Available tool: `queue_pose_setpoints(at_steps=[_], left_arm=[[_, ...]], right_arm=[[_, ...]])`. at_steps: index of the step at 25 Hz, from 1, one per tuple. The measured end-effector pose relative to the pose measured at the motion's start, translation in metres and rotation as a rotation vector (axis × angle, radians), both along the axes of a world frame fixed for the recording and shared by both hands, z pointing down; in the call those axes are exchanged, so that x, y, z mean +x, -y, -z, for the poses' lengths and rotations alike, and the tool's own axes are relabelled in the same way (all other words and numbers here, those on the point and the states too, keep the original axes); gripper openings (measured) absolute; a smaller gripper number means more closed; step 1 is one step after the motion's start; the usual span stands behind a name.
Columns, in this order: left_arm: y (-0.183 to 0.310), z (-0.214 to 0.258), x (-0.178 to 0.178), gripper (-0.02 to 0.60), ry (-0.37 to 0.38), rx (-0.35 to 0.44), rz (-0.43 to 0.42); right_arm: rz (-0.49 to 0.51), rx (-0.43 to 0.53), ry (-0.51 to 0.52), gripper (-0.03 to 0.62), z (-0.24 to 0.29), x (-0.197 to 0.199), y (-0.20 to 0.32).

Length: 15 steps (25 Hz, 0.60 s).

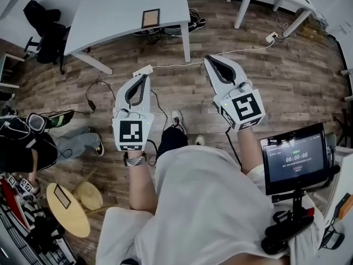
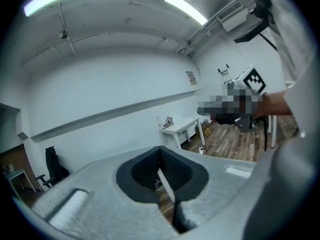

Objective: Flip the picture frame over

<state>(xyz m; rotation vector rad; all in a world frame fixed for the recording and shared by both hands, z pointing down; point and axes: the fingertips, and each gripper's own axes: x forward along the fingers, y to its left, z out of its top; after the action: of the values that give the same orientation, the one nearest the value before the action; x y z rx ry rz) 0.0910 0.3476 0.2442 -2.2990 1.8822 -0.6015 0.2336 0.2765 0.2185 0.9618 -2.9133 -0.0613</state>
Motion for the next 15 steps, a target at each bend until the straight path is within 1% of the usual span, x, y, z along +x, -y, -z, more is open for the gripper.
queue_pose_setpoints(at_steps=[4, 9, 12, 15], left_arm=[[0.027, -0.014, -0.015, 0.002, -0.019, -0.008, -0.002], [0.078, -0.03, -0.047, 0.002, -0.067, -0.017, 0.01], [0.114, -0.033, -0.071, 0.002, -0.051, -0.031, 0.002], [0.15, -0.037, -0.097, 0.002, 0.005, -0.054, -0.01]], right_arm=[[0.011, -0.05, 0.015, 0.001, -0.008, -0.014, 0.023], [-0.013, -0.025, -0.027, 0.002, -0.009, -0.036, 0.074], [-0.026, -0.016, -0.048, 0.002, -0.005, -0.058, 0.109], [-0.05, -0.03, -0.058, 0.002, -0.008, -0.081, 0.145]])
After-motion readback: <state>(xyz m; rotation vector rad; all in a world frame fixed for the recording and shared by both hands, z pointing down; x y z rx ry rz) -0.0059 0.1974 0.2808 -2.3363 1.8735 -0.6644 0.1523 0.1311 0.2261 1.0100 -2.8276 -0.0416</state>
